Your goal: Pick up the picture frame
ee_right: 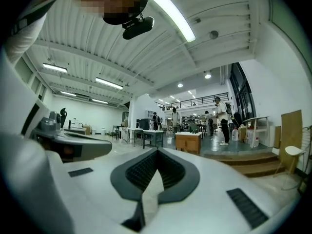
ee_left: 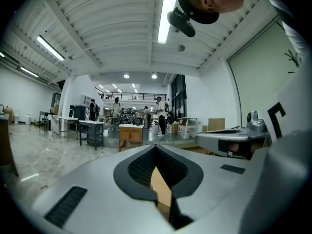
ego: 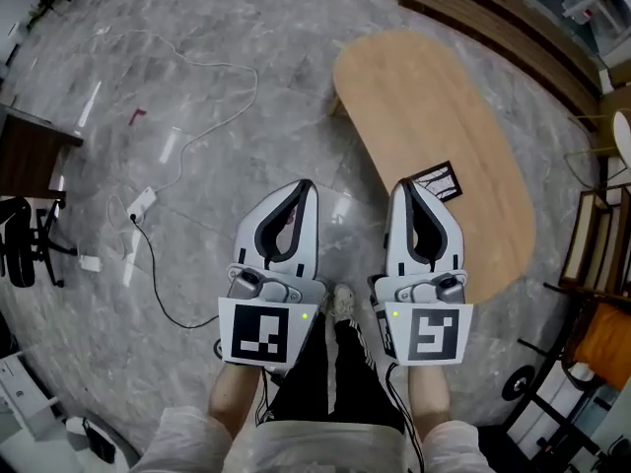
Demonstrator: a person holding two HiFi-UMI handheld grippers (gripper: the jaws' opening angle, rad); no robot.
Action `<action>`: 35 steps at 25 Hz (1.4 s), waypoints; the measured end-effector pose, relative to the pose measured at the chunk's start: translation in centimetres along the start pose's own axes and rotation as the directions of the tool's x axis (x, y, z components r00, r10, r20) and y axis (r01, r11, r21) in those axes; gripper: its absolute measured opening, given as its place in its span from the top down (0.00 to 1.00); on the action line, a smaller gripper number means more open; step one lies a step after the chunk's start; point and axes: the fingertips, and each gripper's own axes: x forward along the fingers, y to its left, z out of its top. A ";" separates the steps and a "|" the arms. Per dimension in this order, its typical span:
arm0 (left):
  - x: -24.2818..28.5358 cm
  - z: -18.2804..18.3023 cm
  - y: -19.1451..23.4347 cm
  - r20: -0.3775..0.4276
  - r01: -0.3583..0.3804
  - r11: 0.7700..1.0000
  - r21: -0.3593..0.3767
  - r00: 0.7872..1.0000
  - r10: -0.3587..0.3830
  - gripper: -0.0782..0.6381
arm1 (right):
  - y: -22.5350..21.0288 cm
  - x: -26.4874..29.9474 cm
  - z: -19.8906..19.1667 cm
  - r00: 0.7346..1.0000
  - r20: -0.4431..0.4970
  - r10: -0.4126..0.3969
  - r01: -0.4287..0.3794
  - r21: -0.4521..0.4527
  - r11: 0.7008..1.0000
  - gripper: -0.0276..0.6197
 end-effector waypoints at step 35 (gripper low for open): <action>12.2 -25.9 -13.9 -0.338 0.640 0.692 0.333 0.767 -0.546 0.62 | -6.5 -4.3 -26.8 0.954 -0.277 -0.115 0.149 0.106 0.983 0.95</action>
